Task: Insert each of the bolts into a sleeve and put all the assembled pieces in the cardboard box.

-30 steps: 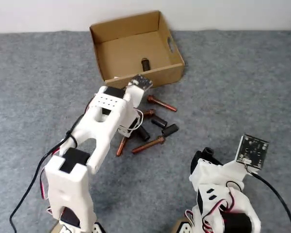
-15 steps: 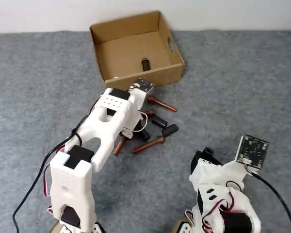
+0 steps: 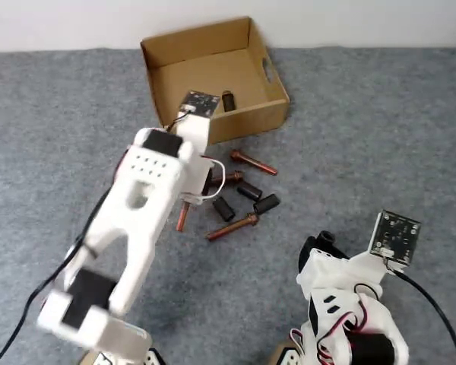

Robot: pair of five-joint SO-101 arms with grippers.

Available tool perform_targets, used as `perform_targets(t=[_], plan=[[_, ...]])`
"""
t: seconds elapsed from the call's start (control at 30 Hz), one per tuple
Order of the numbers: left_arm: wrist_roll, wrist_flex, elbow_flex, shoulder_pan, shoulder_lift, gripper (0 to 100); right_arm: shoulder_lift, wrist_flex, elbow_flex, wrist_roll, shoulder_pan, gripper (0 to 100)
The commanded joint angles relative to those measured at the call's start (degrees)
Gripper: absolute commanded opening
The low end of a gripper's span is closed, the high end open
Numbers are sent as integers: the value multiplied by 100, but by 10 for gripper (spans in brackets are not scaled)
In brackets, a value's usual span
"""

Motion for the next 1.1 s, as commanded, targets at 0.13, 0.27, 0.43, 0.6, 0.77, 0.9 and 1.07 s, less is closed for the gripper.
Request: perform_targets(t=[0.13,0.27,0.43,0.6,0.77,0.9,1.07], plan=[[105,-765,1376,-26,-2778,4,22,-119,-53,62,-743,8],[88,-1574,2264,-26,-4229,4,22,-119,-53,62,-1138,8],[114,-2418,3345,-9,-6127,4,40,-198,-53,422,-1833,8],[114,-2752,4409,18,-7745,4,22,-418,-26,905,-2519,8],[176,-3015,5191,18,-9099,4,75,-857,97,1310,-3345,8],[756,-3200,5464,18,-9996,4,40,-1297,308,1714,-3916,8],[958,-2927,5525,44,-10409,4,31,-2387,782,2866,-4330,8]])
